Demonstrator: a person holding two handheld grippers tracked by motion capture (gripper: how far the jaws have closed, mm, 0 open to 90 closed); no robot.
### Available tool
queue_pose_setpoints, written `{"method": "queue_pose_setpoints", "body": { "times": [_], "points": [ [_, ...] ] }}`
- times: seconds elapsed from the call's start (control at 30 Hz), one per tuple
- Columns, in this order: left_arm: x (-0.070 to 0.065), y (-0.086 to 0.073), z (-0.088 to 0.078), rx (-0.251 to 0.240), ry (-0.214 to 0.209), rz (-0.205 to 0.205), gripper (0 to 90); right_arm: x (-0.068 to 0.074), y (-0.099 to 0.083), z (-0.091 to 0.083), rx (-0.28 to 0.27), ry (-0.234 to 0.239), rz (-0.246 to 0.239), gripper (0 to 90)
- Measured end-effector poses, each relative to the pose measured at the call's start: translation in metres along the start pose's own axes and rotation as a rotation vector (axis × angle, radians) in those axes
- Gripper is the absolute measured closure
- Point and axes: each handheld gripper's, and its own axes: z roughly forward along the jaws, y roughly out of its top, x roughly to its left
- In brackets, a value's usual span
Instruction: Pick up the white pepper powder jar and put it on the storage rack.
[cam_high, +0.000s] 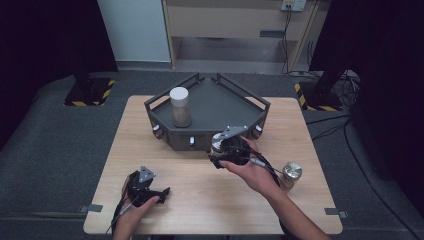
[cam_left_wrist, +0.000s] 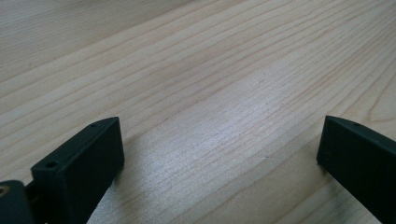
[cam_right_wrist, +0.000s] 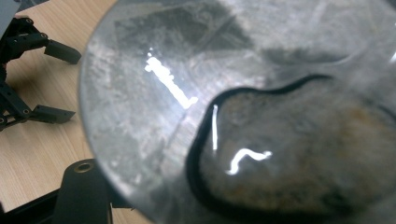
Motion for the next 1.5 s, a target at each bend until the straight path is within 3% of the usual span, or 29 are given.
{"method": "queue_pose_setpoints", "body": {
  "times": [0.6,1.5],
  "points": [
    [0.000,0.000,0.000,0.000,0.000,0.000,0.0,-0.010,0.019,-0.015,-0.004,-0.016,0.001,30.9],
    [0.001,0.000,0.001,-0.001,-0.005,0.001,0.0,-0.026,0.052,-0.014,-0.012,-0.024,0.024,30.9]
  ]
}}
